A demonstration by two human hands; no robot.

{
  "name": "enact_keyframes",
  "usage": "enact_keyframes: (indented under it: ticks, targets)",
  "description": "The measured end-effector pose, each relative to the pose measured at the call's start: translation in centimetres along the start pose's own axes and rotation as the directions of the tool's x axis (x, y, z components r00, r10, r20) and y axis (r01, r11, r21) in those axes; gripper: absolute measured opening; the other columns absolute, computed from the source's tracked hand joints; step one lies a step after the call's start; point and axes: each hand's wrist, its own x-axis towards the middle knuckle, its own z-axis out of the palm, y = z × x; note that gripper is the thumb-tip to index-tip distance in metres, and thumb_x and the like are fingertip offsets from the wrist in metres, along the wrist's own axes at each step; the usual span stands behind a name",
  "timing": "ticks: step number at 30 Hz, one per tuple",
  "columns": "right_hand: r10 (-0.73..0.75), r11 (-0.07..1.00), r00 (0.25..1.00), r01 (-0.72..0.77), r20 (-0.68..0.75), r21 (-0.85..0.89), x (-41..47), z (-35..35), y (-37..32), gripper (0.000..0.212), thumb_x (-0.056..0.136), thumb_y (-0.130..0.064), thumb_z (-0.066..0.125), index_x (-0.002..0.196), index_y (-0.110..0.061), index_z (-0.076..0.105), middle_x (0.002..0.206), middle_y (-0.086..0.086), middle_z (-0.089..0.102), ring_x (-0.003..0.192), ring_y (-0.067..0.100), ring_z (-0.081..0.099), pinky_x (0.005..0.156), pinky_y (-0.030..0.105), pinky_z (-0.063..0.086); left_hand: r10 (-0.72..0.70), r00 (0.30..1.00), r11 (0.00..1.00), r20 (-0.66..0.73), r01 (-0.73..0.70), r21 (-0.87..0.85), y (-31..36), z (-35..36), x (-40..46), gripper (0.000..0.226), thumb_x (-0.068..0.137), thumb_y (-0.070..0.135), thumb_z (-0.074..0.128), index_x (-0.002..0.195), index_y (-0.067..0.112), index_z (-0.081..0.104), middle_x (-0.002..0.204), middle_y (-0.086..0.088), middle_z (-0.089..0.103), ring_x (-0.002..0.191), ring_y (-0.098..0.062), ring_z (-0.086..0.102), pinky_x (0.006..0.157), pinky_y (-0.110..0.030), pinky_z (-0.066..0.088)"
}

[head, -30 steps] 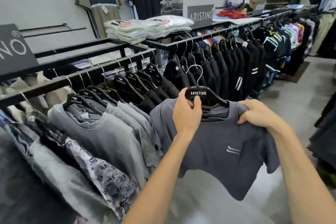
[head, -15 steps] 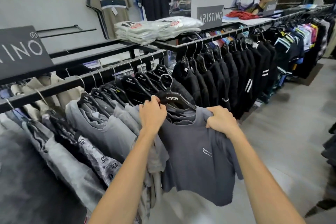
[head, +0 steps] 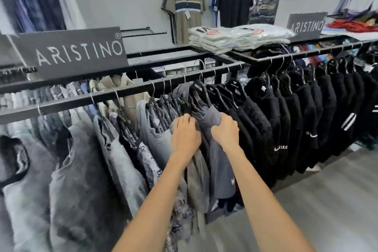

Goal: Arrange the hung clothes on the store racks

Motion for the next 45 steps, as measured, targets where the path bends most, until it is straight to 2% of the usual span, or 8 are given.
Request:
enact_keyframes:
  ticks: [4,15,20,23,26,33,42,45]
  targets:
    - [0.009,1.0,0.999,-0.009,0.035,-0.015,1.7,2.9,-1.1,0.041,0.085,-0.003,0.055,0.126,-0.007,0.053,0.125,0.019,0.059,0.116,0.038,0.054,0.09,0.043,0.05,-0.153,0.987,0.986,-0.055,0.156,0.061,-0.9,-0.3,-1.1,0.037,0.077,0.014,0.056,0.112,0.007,0.058,0.133,-0.016,0.048,0.132,-0.036,0.039,0.119,-0.048,0.015]
    - [-0.022,0.98,0.992,0.045,0.121,-0.193,2.4,6.8,-0.8,0.043,0.096,-0.015,0.058,0.134,-0.004,0.042,0.128,0.021,0.057,0.116,0.039,0.057,0.091,0.047,0.051,-0.21,0.973,0.977,0.093,0.212,-0.01,-2.5,-1.0,-2.1,0.054,0.08,0.013,0.052,0.134,0.009,0.046,0.139,-0.011,0.045,0.148,-0.032,0.014,0.112,-0.052,0.03]
    - [-0.08,0.996,0.995,0.081,0.056,-0.021,1.2,7.9,0.2,0.057,0.096,-0.019,0.059,0.145,-0.012,0.031,0.135,0.017,0.055,0.117,0.035,0.057,0.085,0.043,0.049,-0.237,0.97,0.957,0.05,0.242,-0.163,-2.4,-0.7,-2.3,0.046,0.079,-0.004,0.048,0.124,0.005,0.052,0.135,-0.013,0.048,0.147,-0.033,0.018,0.109,-0.051,0.034]
    - [-0.317,0.944,0.93,0.329,-0.185,0.036,0.0,8.2,0.3,0.066,0.091,-0.015,0.067,0.148,-0.018,0.034,0.144,0.005,0.044,0.128,0.022,0.043,0.096,0.034,0.046,-0.247,0.969,0.947,0.01,0.243,-0.212,-2.6,-0.4,-2.4,0.036,0.091,0.002,0.043,0.126,0.006,0.052,0.141,-0.01,0.046,0.147,-0.029,0.018,0.112,-0.047,0.031]
    - [-0.513,0.834,0.818,0.546,-0.262,0.072,-0.7,8.7,-0.3,0.032,0.094,-0.002,0.056,0.124,-0.011,0.06,0.126,0.002,0.054,0.116,0.009,0.046,0.098,0.028,0.044,-0.267,0.962,0.932,-0.054,0.243,-0.269,-2.7,-0.6,-2.7,0.044,0.096,0.012,0.051,0.138,0.003,0.04,0.147,-0.014,0.035,0.138,-0.03,0.033,0.112,-0.041,0.034]
    - [-0.151,0.983,0.989,0.15,0.005,0.103,-0.2,10.3,-1.8,0.062,0.095,-0.017,0.061,0.15,-0.004,0.034,0.146,0.014,0.043,0.135,0.029,0.044,0.111,0.041,0.04,-0.489,0.861,0.737,0.14,0.493,-0.463,-2.7,-2.7,-2.4,0.068,0.097,0.029,0.054,0.15,0.005,0.02,0.143,-0.011,0.034,0.123,-0.029,0.046,0.092,-0.032,0.043]
    - [-0.142,0.989,0.967,0.131,0.211,0.064,-1.2,11.6,-6.0,0.041,0.088,0.001,0.056,0.129,-0.001,0.061,0.124,0.02,0.062,0.119,0.036,0.057,0.087,0.031,0.044,-0.438,0.886,0.832,0.154,0.464,-0.304,-5.5,-5.0,-3.7,0.06,0.098,0.016,0.047,0.151,0.003,0.023,0.142,-0.014,0.041,0.12,-0.035,0.051,0.092,-0.04,0.043]
    - [-0.151,0.987,0.954,0.131,0.257,0.093,-2.6,12.8,-6.6,0.042,0.091,0.0,0.054,0.134,0.001,0.057,0.131,0.019,0.059,0.124,0.033,0.054,0.097,0.033,0.043,-0.456,0.883,0.845,0.108,0.468,-0.26,-7.0,-6.0,-4.7,0.06,0.099,0.016,0.045,0.152,0.003,0.021,0.14,-0.013,0.041,0.117,-0.033,0.052,0.089,-0.039,0.045]
